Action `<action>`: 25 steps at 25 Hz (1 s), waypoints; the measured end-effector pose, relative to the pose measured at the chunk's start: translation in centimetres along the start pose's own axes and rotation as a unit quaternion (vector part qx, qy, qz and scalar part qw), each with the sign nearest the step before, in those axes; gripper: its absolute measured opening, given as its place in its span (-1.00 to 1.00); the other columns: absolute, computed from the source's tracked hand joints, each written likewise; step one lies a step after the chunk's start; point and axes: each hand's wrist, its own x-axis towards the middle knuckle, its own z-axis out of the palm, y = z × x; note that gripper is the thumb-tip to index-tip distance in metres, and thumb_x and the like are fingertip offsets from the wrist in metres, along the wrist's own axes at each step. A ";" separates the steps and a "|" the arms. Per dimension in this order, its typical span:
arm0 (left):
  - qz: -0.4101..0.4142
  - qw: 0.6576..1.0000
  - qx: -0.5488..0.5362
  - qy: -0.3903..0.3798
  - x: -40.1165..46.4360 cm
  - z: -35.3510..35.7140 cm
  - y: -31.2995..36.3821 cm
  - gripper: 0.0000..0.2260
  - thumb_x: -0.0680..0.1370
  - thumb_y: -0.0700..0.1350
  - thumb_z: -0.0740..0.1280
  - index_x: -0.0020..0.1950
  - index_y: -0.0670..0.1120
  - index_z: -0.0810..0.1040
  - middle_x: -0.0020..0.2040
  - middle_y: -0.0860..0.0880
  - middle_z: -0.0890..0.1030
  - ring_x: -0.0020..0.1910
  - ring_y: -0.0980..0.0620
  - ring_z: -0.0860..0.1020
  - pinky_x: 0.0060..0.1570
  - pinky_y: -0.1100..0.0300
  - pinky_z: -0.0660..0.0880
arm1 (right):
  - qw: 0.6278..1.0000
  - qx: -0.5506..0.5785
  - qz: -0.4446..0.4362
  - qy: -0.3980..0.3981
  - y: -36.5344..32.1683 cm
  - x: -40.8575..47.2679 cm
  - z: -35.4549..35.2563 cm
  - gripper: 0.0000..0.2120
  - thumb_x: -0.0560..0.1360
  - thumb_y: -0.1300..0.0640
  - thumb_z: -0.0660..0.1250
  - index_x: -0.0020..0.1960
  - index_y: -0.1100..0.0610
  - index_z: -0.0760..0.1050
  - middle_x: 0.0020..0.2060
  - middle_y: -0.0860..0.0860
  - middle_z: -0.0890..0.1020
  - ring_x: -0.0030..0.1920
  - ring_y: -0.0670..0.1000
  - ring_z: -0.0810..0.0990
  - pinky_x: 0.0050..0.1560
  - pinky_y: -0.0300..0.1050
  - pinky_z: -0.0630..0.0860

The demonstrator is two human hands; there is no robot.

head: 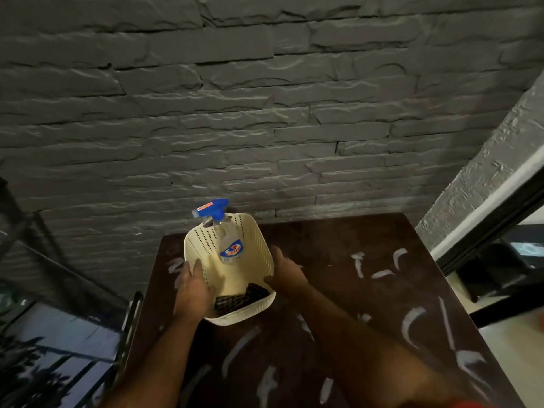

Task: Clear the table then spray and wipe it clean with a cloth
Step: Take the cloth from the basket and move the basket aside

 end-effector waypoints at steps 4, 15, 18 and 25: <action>-0.018 1.000 0.001 -0.004 0.6 0.8 0.1 -0.27 0.53 -0.20 0.34 0.58 -0.01 0.00 0.58 -0.11 -0.15 0.44 -0.28 0.27 0.36 -0.10 0.32 | 0.999 -0.026 0.014 -0.017 0.0 0.7 1.0 -0.39 0.55 0.22 0.28 0.52 0.15 0.09 0.22 0.25 0.59 0.21 0.29 0.57 0.19 0.19 0.48; -0.055 0.998 0.017 0.013 1.0 1.2 -0.9 -0.41 0.61 -0.26 0.07 0.58 -0.03 -0.11 0.56 -0.15 0.04 0.35 -0.30 0.38 0.29 -0.12 0.36 | 0.996 -0.024 0.080 -0.026 -0.1 1.7 1.2 -0.49 0.58 0.31 0.18 0.51 0.14 0.18 0.31 0.25 0.52 0.35 0.30 0.45 0.30 0.15 0.39; -0.040 0.999 0.024 0.010 0.7 1.0 -1.0 -0.39 0.58 -0.30 0.10 0.58 -0.06 -0.05 0.56 -0.13 0.08 0.37 -0.28 0.36 0.31 -0.10 0.34 | 0.996 0.011 0.089 -0.019 0.6 1.9 2.0 -0.50 0.56 0.34 0.17 0.48 0.13 0.24 0.26 0.21 0.56 0.29 0.24 0.51 0.28 0.13 0.43; 0.033 0.999 0.003 0.012 0.2 1.2 0.7 -0.47 0.57 -0.30 0.10 0.54 -0.09 0.11 0.51 -0.15 0.21 0.38 -0.23 0.35 0.31 -0.07 0.37 | 0.992 0.083 0.081 0.041 3.7 0.2 1.8 -0.54 0.53 0.29 0.21 0.41 0.07 0.35 0.18 0.12 0.61 0.20 0.16 0.58 0.17 0.08 0.57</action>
